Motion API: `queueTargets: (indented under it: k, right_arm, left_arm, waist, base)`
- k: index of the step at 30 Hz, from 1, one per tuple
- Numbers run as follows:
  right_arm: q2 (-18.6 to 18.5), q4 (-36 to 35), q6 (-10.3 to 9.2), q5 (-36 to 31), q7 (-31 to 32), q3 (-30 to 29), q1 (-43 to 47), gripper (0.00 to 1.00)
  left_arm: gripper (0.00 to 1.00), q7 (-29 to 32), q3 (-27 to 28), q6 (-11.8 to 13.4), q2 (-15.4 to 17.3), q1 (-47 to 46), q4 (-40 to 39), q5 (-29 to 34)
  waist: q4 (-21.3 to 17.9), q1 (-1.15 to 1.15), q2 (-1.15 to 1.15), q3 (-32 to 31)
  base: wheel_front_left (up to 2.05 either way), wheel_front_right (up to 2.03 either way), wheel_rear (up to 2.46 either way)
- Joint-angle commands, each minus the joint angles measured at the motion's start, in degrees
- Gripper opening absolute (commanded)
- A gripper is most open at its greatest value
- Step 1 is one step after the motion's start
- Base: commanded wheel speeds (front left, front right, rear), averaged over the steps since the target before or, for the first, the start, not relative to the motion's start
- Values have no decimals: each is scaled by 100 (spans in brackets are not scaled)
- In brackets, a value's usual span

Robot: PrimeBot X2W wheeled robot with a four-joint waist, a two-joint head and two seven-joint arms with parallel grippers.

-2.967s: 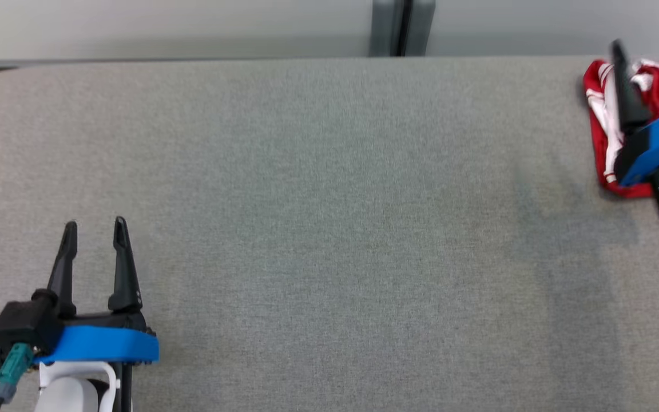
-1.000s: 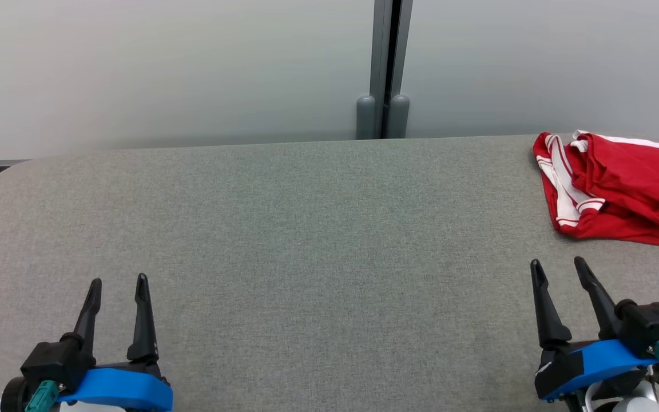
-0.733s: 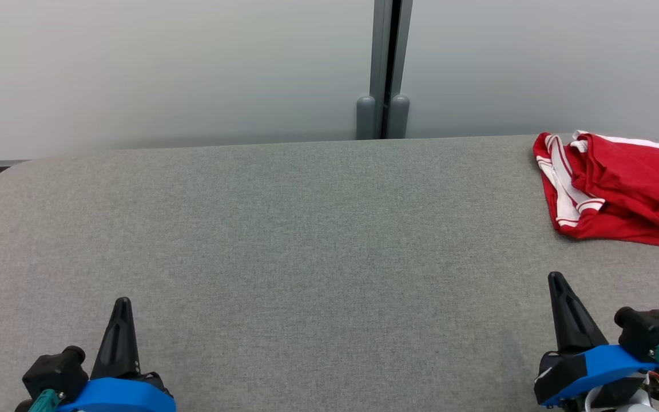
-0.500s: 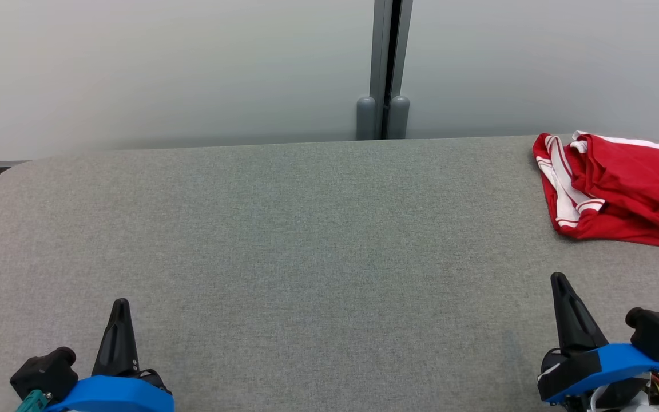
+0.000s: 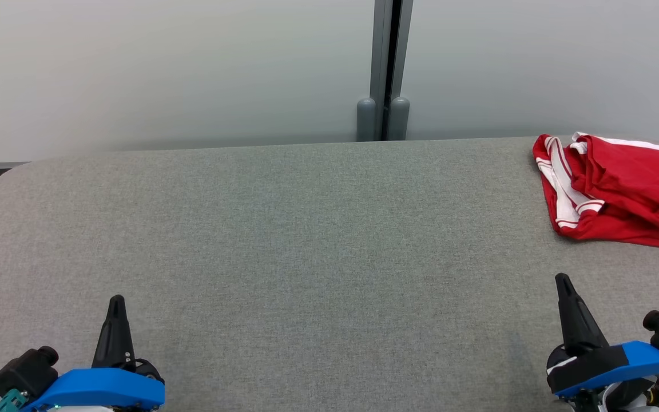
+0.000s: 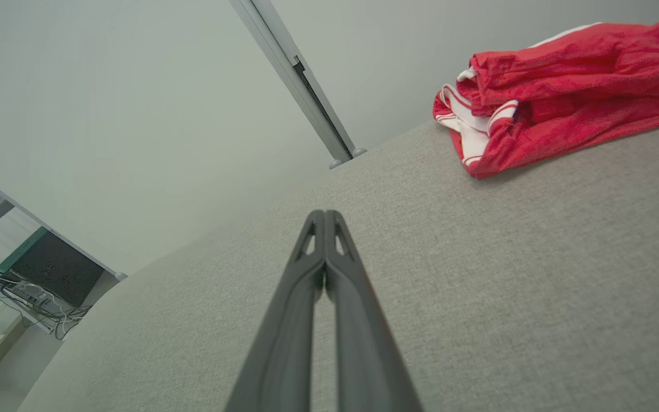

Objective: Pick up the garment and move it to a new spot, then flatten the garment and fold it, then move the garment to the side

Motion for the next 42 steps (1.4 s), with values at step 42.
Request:
queueTargets:
  k: [42]
  right_arm:
    - [-27,103,2,3233,497,-124,-252,0]
  left_arm:
    - [0,710,259,-99,-112,-399,-113,-2942]
  waist:
    - [9,0,0,-59]
  base:
    - [0,0,0]
